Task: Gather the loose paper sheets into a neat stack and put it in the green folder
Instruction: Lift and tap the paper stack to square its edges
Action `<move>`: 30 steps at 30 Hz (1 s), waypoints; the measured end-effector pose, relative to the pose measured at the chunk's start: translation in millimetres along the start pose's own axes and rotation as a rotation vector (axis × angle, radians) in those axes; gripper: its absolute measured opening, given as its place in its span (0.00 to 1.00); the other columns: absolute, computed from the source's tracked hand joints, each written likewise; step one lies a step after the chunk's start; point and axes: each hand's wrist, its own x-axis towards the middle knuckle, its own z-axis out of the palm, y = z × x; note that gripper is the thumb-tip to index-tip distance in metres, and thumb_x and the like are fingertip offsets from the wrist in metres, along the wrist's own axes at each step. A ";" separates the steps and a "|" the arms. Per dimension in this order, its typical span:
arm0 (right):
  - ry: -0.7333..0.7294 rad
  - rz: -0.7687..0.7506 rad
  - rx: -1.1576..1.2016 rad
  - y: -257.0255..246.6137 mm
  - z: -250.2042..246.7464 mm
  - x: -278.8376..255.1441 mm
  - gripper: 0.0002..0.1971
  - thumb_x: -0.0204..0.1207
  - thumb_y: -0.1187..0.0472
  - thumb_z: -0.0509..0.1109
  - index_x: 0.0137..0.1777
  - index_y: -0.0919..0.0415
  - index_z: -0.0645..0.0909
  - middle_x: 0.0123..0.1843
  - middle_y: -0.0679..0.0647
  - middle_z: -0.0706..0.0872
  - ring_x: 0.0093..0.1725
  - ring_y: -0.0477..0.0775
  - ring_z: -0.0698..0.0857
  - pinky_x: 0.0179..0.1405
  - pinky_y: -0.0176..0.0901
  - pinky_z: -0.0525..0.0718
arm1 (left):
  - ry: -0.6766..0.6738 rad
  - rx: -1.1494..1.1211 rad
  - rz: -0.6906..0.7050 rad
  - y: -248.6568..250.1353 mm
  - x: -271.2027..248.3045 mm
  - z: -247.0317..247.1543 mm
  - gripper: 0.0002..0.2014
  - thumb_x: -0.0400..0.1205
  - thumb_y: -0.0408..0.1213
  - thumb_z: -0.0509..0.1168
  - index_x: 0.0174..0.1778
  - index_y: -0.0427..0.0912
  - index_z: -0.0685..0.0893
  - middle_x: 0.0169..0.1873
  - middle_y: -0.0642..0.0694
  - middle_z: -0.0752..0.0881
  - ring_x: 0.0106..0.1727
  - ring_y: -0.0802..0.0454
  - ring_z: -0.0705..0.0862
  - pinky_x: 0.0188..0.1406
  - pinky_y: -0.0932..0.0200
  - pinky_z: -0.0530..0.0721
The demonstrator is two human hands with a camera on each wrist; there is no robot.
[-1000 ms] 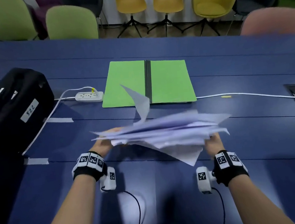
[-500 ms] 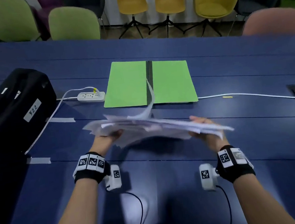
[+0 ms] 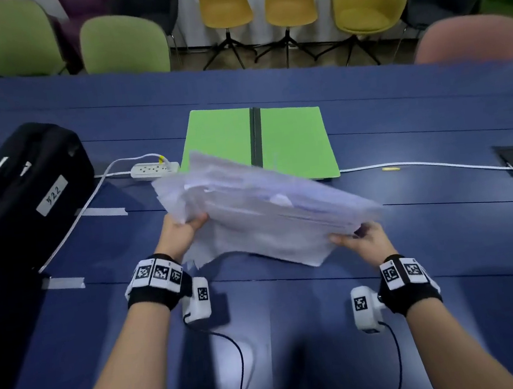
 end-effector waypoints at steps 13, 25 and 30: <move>-0.297 -0.029 0.171 -41.6 -8.5 -7.4 0.25 0.55 0.58 0.85 0.55 0.53 0.87 0.53 0.46 0.91 0.56 0.44 0.88 0.55 0.35 0.85 | -0.276 -0.182 -0.071 7.3 3.0 -29.0 0.19 0.64 0.16 0.70 0.40 0.44 0.92 0.34 0.54 0.92 0.38 0.61 0.90 0.41 0.65 0.86; -0.248 0.012 -0.044 -15.7 1.6 1.6 0.54 0.58 0.35 0.79 0.76 0.25 0.44 0.79 0.50 0.64 0.78 0.50 0.67 0.74 0.52 0.68 | -0.539 0.083 -0.031 20.8 3.5 -41.6 0.09 0.59 0.36 0.75 0.33 0.52 0.93 0.33 0.55 0.91 0.37 0.63 0.87 0.41 0.68 0.81; -0.322 0.008 -0.061 -12.9 -0.1 8.9 0.44 0.79 0.69 0.68 0.78 0.33 0.43 0.80 0.40 0.53 0.81 0.57 0.63 0.74 0.48 0.71 | -0.603 0.221 0.048 32.9 11.1 -44.3 0.08 0.59 0.35 0.69 0.30 0.49 0.90 0.34 0.48 0.90 0.47 0.41 0.83 0.53 0.43 0.78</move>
